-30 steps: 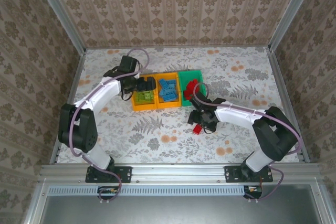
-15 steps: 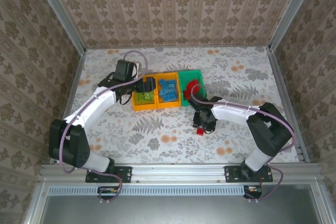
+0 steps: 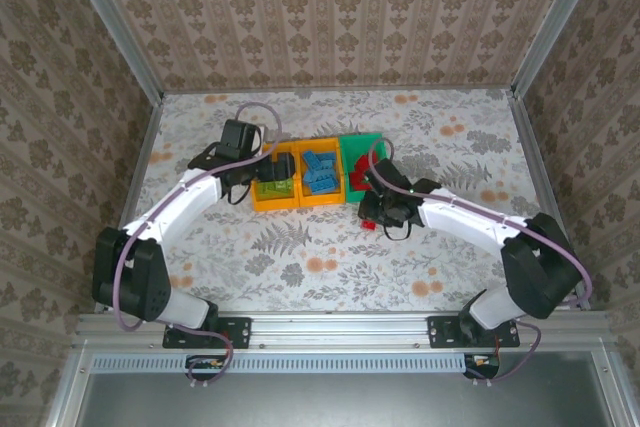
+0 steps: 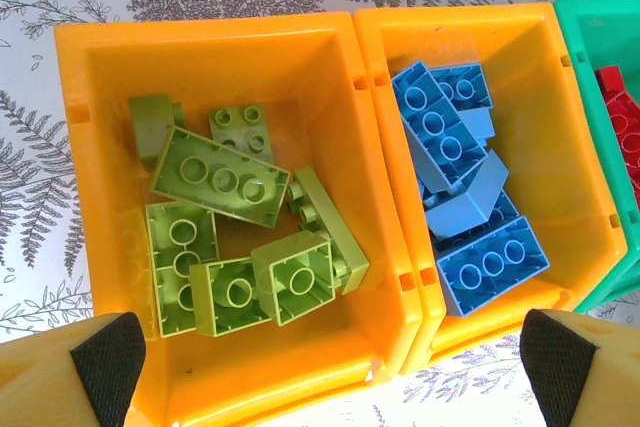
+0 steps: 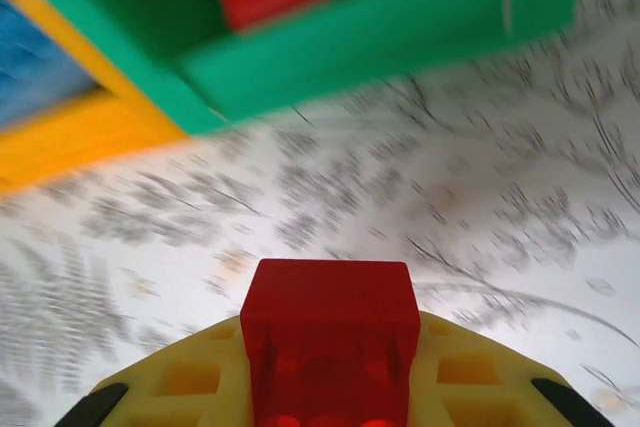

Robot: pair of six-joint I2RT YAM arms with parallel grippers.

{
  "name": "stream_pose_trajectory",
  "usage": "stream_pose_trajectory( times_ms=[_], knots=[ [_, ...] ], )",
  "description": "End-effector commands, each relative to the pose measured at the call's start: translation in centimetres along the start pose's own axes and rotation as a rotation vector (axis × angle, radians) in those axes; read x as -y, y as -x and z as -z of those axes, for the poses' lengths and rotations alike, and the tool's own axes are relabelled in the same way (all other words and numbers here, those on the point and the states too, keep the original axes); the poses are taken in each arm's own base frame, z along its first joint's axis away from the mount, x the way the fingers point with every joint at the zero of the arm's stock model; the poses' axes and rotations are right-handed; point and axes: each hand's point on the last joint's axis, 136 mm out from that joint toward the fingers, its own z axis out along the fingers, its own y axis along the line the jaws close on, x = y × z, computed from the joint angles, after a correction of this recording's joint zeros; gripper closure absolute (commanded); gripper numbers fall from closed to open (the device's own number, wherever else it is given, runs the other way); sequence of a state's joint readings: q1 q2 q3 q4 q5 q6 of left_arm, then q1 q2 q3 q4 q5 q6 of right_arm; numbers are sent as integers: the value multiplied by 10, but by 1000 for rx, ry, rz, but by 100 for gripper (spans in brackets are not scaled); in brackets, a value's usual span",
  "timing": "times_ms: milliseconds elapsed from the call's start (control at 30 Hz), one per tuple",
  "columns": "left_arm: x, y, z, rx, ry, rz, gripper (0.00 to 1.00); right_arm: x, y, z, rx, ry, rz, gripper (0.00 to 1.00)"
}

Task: Sort the legos into containers by color

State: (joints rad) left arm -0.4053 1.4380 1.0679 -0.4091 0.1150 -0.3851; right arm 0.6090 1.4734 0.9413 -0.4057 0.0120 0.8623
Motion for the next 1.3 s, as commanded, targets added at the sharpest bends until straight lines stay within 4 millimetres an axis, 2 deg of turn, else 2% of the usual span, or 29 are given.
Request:
stream_pose_trajectory(
  times_ms=[0,100,267,367,533,667,700,733,800,833,867,967,1033,1133,1267],
  knots=[
    [3,4,11,40,-9,-41,0,-28,34,9,96,163,23,80],
    [4,2,12,33,-20,-58,0,-32,54,9,110,170,56,80],
    [4,1,14,30,-20,-60,0,-10,90,0,96,-54,82,89],
    [4,-2,12,23,-21,-53,0,-16,106,-10,90,-81,103,87],
    [1,-6,9,6,-11,-46,0,-17,120,-28,57,-132,107,79],
    [-1,-8,8,2,-1,-44,0,-17,127,-40,54,-155,112,66],
    [-2,-7,8,3,1,-44,0,-18,129,-40,57,-154,115,56],
    [-2,-7,8,3,1,-44,0,-18,130,-41,61,-155,116,38],
    [-2,-8,7,1,3,-43,0,-18,132,-39,77,-152,122,14],
    [-2,-8,7,3,3,-41,0,-19,133,-37,87,-148,133,4],
    [-2,-8,7,2,3,-41,0,-18,134,-34,99,-146,142,0],
    [-3,-9,6,0,5,-36,0,-16,136,-20,156,-137,178,0],
    [-5,-11,5,-2,13,-30,0,-8,137,-6,210,-159,200,0],
    [-10,-12,7,2,37,-29,0,15,138,21,325,-226,243,0],
    [-22,-11,14,37,105,-54,0,60,140,67,528,-395,357,0]
  ],
)
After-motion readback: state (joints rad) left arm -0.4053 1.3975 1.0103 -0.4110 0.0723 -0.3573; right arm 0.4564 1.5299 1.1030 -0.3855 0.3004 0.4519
